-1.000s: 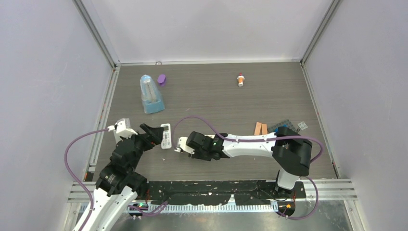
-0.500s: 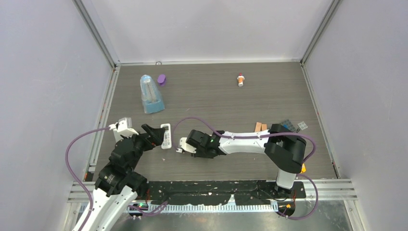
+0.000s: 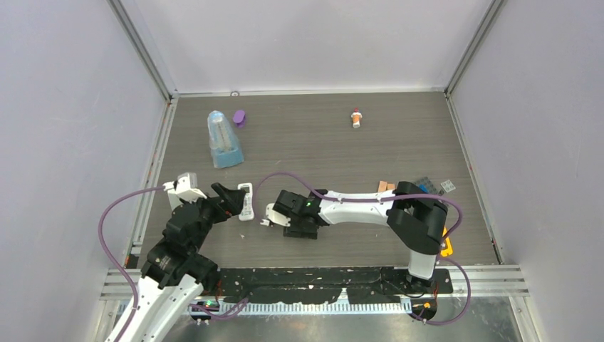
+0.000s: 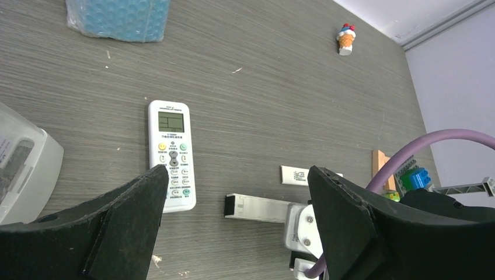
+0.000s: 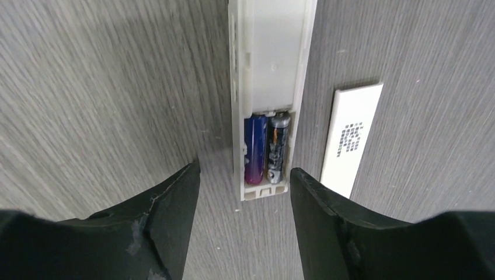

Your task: Load the batteries into the remote control

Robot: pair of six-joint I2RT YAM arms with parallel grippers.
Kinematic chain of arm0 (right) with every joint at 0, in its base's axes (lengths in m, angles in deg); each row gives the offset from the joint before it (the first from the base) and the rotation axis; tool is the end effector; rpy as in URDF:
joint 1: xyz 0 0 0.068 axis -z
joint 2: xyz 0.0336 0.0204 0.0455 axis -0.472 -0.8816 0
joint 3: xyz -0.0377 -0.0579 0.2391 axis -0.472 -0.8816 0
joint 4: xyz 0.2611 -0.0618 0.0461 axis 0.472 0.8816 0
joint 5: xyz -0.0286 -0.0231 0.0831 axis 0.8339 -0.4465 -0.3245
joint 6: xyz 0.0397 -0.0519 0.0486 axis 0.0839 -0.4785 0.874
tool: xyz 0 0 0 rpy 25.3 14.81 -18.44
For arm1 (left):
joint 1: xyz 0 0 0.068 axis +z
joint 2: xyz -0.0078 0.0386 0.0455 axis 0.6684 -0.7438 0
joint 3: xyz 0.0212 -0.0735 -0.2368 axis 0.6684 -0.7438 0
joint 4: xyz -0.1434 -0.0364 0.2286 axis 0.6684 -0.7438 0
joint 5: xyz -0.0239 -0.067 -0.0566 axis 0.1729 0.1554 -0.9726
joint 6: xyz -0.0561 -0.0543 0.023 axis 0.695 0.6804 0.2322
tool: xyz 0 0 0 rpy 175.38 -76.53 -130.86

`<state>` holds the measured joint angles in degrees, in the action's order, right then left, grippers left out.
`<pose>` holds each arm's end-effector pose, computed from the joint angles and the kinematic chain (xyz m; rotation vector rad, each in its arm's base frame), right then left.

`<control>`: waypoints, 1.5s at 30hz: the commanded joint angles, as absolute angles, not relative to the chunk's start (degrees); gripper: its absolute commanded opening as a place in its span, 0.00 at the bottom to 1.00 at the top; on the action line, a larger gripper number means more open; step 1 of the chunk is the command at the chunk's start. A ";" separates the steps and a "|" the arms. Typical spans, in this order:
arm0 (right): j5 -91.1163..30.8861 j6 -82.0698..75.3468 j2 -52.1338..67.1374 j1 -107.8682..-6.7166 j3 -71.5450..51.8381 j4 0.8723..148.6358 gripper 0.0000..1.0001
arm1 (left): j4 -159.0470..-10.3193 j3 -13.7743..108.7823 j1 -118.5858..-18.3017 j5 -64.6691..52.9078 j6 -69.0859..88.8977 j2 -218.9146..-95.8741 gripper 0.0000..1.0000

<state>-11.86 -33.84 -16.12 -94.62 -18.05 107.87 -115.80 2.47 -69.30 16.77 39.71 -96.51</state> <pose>0.1590 0.3320 0.1018 -1.9270 1.9838 -0.0702 0.1523 -0.0590 0.2479 -0.4064 1.8470 -0.5989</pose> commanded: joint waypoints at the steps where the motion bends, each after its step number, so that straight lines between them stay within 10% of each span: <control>1: -13.27 -33.22 -11.02 -93.61 -16.45 111.64 0.64 | -113.47 4.82 -68.99 17.04 38.40 -97.38 0.91; 21: -8.35 19.57 11.49 -69.87 -35.53 101.29 0.80 | -94.53 4.51 -69.10 -8.79 42.61 -124.70 0.83; 45: -21.62 30.07 4.42 -63.38 -46.24 82.65 0.66 | -75.56 12.38 -76.11 -12.15 51.06 -164.49 0.59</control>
<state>-19.47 28.48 4.95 -63.76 -44.69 87.92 -80.83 9.84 -73.58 -13.00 49.46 -162.00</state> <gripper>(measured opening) 0.678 0.616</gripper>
